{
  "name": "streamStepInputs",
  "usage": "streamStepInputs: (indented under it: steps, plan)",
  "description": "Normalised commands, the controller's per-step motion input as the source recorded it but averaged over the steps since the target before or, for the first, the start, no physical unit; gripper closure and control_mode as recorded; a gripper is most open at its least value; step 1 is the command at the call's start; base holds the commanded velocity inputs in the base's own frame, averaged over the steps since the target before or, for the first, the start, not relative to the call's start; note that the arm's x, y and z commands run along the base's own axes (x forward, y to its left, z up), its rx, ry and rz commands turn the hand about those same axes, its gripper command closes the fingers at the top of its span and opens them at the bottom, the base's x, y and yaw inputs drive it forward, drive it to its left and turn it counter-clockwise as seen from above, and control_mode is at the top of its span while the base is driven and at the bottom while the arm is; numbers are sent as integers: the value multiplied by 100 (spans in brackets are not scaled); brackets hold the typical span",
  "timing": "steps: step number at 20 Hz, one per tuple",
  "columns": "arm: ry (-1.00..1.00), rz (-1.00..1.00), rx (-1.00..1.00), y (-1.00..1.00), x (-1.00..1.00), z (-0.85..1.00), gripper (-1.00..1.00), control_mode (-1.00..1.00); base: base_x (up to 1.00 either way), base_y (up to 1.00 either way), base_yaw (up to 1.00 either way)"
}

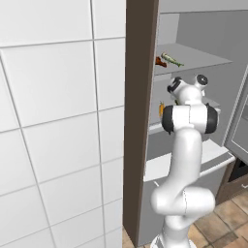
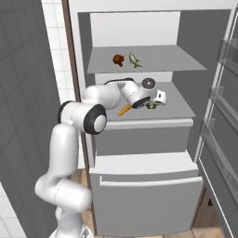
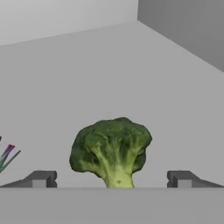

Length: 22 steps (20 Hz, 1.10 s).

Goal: Gather the broccoli and carrot from the fridge and place them on a tray on the dining counter. Then gather the fish and chicken drumstick from the fridge and place them on the other tray.

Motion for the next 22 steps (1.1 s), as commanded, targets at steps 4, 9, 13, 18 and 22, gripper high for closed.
streamStepInputs:
  steps: [4,9,13,18,22]
  plan:
    - [4,0,0,0,9,-14,-100,-100,0,0,0]
    - [2,0,0,0,14,-12,-100,-100,0,0,0]
    - [1,0,0,0,17,-13,-100,-100,0,0,0]
    - [1,0,0,0,17,-13,-100,-100,0,0,0]
    - [0,0,0,0,13,-10,100,-100,0,0,0]
